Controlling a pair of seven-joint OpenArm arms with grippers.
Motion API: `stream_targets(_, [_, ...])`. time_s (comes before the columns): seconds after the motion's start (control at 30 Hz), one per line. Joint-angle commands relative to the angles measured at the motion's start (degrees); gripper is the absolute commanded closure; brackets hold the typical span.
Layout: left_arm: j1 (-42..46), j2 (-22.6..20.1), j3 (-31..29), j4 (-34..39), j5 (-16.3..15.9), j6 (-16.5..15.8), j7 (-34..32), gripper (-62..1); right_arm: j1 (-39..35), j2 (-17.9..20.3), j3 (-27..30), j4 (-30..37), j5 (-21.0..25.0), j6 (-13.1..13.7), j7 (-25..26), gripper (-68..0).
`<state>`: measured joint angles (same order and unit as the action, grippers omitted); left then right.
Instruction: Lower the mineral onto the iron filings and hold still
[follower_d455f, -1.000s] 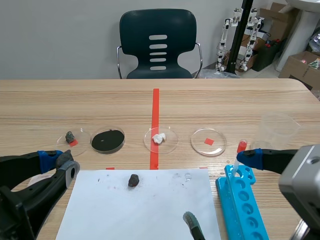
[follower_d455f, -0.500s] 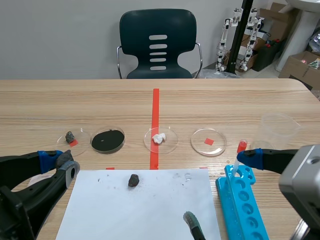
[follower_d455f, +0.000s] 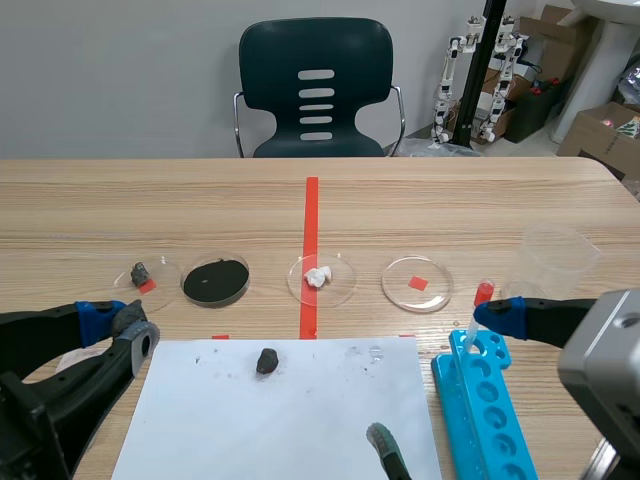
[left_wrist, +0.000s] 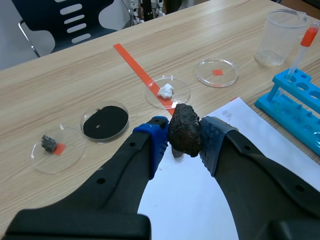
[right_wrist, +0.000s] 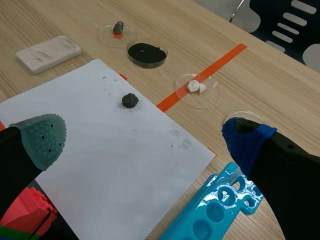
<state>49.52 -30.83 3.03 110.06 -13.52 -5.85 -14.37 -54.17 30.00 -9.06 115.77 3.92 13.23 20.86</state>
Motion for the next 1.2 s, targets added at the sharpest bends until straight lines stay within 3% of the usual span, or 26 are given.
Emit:
stream_targets(0.0, [-0.2, -0.3, 0.4, 0.5, -0.2, 0.1, -1.0, -10.0, 0.0, -0.2, 0.4, 1.2, 0.4, -0.2, 0.9, -67.9])
stream_targets(1.17, [-0.2, -0.3, 0.4, 0.5, -0.2, 0.1, -0.1, -10.0, 0.0, -0.2, 0.4, 1.2, 0.4, -0.2, 0.9, -67.9])
